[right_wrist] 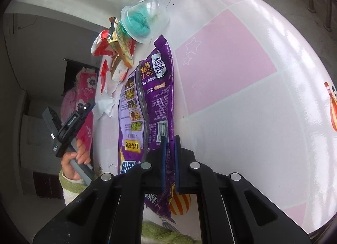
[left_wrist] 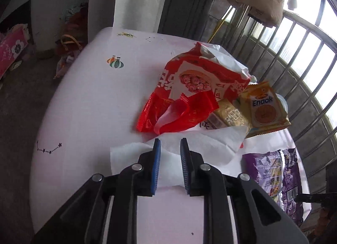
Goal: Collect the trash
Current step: 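Grasp the white tissue with the left tool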
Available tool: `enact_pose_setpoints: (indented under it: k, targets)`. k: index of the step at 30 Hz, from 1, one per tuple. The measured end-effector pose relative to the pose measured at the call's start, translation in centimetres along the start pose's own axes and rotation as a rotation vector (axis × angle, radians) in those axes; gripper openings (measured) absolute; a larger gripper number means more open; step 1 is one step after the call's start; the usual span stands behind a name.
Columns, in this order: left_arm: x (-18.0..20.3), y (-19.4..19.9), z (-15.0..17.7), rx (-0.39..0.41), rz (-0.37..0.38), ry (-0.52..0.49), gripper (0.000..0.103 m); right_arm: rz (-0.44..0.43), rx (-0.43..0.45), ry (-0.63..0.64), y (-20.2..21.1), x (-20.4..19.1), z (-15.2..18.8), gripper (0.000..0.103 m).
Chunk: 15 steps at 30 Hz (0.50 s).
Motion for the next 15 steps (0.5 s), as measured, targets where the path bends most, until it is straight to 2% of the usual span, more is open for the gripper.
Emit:
enact_pose_setpoints:
  k: [2,5,7,15]
  targets:
    - [-1.1,-2.2,-0.1,-0.060,-0.037,-0.016,0.018,0.004,0.007,-0.003,0.3,0.2,0.0,0.005]
    - [-1.5,-2.2,0.1,-0.073,-0.024,-0.026,0.018,0.005,0.012,-0.008,0.7,0.5,0.0,0.005]
    - [-1.2,-1.2,0.9,-0.103,-0.020,-0.029,0.018,0.008,0.015,-0.005,0.6,0.3,0.0,0.005]
    - [0.8,5.2,7.9,-0.149,0.099,0.034,0.018,0.018,0.019,-0.010,0.5,0.2,0.4,0.005]
Point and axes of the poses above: each gripper's, at about its wrist camera, not at the fingertips, and y roughly against the way its jaws point, x to its right, z to its underside, the point moved 1 cm from there along -y, roughly the way its jaws point, and after that the axes turned 8 degrees about x, right-handed, at the moved point
